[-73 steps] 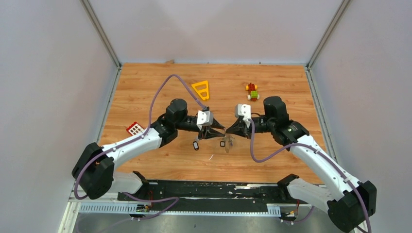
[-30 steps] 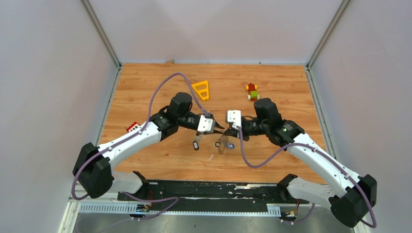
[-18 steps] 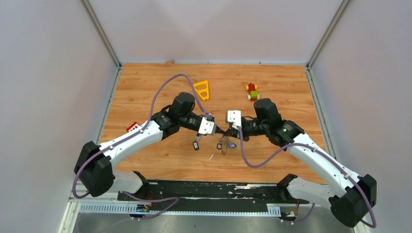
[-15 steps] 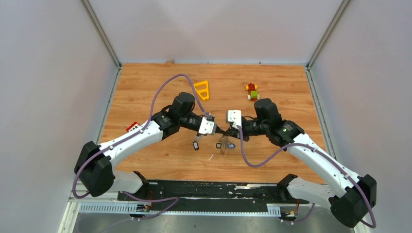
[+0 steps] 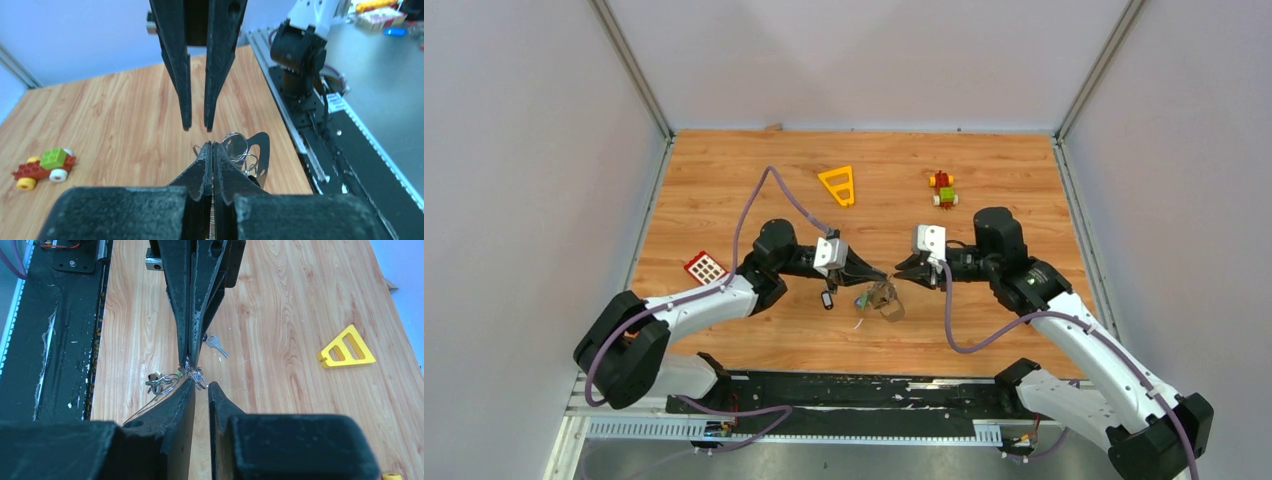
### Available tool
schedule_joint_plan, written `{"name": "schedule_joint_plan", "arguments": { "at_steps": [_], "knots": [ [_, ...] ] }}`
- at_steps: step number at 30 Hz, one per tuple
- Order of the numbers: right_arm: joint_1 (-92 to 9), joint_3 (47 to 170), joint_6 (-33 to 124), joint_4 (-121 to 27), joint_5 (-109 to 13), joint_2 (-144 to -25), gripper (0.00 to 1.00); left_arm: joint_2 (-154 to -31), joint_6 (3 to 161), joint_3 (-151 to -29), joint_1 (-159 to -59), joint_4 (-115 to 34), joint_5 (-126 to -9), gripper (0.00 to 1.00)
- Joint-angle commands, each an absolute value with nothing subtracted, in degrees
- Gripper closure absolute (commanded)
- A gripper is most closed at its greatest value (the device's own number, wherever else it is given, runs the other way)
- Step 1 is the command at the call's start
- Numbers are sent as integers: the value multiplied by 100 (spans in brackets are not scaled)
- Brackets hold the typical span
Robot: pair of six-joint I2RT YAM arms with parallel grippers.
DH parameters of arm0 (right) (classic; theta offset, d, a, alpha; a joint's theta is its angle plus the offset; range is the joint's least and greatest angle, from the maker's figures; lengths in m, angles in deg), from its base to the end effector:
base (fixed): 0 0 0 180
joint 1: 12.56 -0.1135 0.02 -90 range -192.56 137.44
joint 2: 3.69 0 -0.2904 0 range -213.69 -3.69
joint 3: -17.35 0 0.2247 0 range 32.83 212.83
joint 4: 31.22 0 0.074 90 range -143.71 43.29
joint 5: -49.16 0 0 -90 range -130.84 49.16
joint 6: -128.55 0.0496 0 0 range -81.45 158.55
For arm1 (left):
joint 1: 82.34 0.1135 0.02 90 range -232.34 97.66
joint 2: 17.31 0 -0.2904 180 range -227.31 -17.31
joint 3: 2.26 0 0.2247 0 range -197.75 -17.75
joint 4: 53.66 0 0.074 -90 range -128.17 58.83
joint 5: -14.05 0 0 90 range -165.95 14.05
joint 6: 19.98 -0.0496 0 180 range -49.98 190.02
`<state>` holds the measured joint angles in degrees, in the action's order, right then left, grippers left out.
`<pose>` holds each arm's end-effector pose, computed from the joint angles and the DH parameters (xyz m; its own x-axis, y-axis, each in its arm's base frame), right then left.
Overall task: Put the keys on the keyring
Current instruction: Adjust the keyring.
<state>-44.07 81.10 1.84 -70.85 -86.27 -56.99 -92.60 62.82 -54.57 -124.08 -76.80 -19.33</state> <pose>0.1200 0.1150 0.3340 0.2030 -0.3676 -0.9076 -0.9676 0.0667 -0.2435 0.1623 -0.2003 0.3069 0.1261 -0.0201 -0.9918 0.9813 -0.1440 0.1276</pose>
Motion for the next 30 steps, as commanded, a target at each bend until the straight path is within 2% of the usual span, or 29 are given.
{"name": "schedule_joint_plan", "arguments": {
  "at_steps": [1,9,23,30],
  "knots": [
    [-4293,8076,225,-6916,-9057,-5526,85,-9337,7555,-5451,-12392,-9781,-1934,100],
    [-4269,8068,231,-6923,-9230,-5546,89,-9382,7909,-5188,-12392,-10462,-2385,100],
    [-4269,8135,739,-6513,-9182,-5796,83,-9667,8542,-4899,-12400,-10940,-4049,100],
    [-4277,8086,775,-6366,-8983,-5925,82,-9951,8625,-4859,-12400,-11525,-3591,100]
  ]
}}
